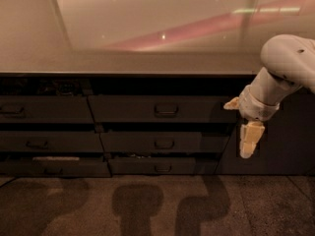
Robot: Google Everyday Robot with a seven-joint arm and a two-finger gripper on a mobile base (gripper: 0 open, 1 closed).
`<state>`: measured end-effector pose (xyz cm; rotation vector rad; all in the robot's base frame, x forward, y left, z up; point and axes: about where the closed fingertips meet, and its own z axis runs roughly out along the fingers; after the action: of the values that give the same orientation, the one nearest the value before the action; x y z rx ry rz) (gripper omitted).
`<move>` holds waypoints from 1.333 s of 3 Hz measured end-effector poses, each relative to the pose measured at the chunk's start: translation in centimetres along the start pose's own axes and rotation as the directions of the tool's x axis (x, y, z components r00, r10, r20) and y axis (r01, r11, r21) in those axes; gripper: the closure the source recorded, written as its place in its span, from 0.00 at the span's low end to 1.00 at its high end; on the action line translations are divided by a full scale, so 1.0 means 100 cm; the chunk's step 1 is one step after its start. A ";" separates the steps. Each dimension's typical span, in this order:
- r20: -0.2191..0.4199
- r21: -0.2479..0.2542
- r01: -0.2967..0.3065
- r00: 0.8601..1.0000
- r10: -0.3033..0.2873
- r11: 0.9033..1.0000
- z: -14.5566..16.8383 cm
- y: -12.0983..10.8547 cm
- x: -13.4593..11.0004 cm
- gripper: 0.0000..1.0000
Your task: Open top drawer
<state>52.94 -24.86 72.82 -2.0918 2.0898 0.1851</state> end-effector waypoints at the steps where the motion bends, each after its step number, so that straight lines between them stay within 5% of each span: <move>1: 0.045 -0.008 0.084 0.996 -0.083 0.996 -0.003 -0.001 -0.004 0.00; 2: -0.031 0.054 0.099 0.995 -0.098 0.994 0.002 0.005 -0.006 0.00; 3: -0.145 0.191 0.108 0.986 -0.080 0.976 -0.009 0.025 -0.005 0.00; 4: -0.165 0.211 0.131 0.982 -0.097 0.969 0.008 0.034 -0.007 0.00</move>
Offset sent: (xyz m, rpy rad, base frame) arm -0.0115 0.0156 -0.0094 -0.1336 -0.1813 0.0718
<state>49.61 -24.03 72.06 -2.1404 1.9567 -0.2219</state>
